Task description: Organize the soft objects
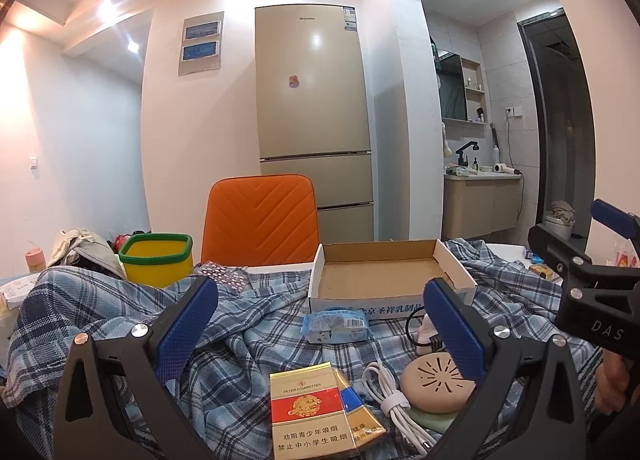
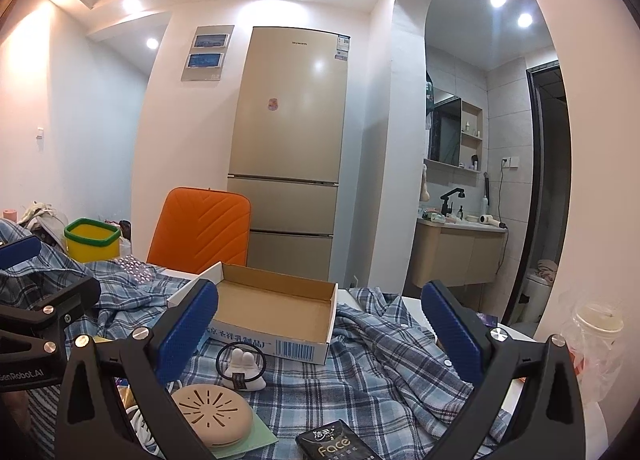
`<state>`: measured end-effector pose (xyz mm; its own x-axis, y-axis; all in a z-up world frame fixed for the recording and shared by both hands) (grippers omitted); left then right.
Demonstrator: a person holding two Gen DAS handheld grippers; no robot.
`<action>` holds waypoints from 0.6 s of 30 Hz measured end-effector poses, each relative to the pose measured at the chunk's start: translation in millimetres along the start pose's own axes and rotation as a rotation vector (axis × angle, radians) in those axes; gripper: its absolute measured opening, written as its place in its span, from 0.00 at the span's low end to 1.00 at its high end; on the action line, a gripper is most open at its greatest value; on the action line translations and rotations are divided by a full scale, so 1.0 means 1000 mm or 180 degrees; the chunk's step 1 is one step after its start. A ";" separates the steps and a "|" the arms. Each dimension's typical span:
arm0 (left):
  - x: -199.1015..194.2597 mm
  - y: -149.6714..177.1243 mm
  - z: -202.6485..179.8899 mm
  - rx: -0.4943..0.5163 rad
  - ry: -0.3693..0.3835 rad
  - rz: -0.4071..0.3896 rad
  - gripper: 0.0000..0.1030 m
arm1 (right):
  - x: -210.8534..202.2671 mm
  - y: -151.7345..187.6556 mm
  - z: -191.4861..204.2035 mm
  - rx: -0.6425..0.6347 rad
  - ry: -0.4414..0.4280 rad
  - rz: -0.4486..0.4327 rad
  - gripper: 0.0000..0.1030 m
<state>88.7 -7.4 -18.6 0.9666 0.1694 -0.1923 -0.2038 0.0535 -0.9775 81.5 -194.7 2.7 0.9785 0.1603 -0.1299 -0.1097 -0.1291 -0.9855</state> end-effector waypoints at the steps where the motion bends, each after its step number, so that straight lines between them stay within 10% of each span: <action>1: 0.001 0.000 0.000 -0.0001 -0.0001 0.0006 0.99 | 0.000 0.000 0.000 -0.0002 0.0001 0.0005 1.00; 18: 0.008 0.006 0.006 -0.0005 -0.0069 0.0075 0.99 | 0.001 0.002 -0.002 -0.0010 0.0029 0.0049 1.00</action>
<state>94.4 0.4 -25.9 0.9580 0.1918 -0.2132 -0.2261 0.0477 -0.9729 82.7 -196.7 0.6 0.9782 0.1495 -0.1440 -0.1241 -0.1345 -0.9831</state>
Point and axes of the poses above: each gripper's, at about its wrist camera, not at the fingertips, and x roughly the way its jaws point, z to its left, y to its underside, the point moved 9 cm from there along x, roughly the way its jaws point, and after that the axes turned 12 degrees about -y, right-handed, at the moved point
